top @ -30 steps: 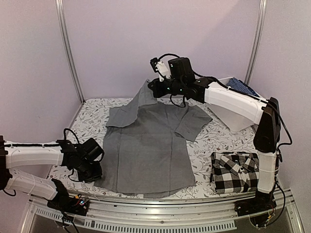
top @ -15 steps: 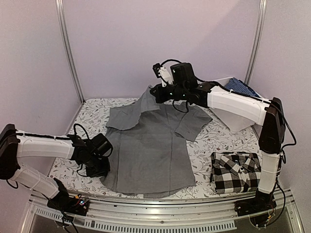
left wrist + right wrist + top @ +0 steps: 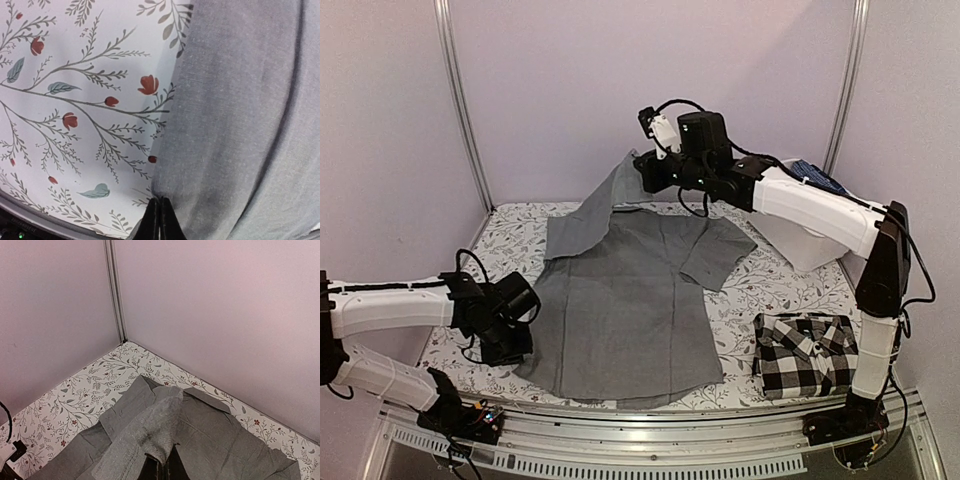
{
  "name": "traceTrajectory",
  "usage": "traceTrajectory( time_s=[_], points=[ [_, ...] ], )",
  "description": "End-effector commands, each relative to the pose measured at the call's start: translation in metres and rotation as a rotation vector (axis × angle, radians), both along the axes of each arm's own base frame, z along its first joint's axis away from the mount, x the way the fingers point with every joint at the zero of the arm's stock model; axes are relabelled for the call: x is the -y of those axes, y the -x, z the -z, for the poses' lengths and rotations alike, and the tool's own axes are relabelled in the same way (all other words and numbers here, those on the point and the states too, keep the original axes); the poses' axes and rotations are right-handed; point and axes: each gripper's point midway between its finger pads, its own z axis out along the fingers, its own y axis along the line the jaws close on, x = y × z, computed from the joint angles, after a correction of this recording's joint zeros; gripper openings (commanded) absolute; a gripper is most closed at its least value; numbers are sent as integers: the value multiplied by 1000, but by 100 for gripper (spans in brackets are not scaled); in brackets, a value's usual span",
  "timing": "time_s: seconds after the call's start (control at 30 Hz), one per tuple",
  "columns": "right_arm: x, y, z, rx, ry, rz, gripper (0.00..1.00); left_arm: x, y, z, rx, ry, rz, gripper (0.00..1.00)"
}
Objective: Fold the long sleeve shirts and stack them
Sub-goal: Pick up the flattened shirt from the center of the board, then fold the flattened shirt at the center of the board.
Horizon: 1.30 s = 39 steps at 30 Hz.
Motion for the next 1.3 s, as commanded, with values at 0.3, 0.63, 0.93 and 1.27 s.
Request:
traceTrajectory(
  time_s=[0.3,0.63,0.93,1.27],
  points=[
    [32,-19,-61,203,45,155,0,42,-30,-62,125,90,164,0],
    [68,-31,-64,228,116,285,0,135,-35,-61,70,165,508,0],
    [103,-31,-52,201,159,386,0,185,-32,-41,2,219,682,0],
    [119,-20,-55,184,145,409,0,201,-27,-31,-37,246,740,0]
  ],
)
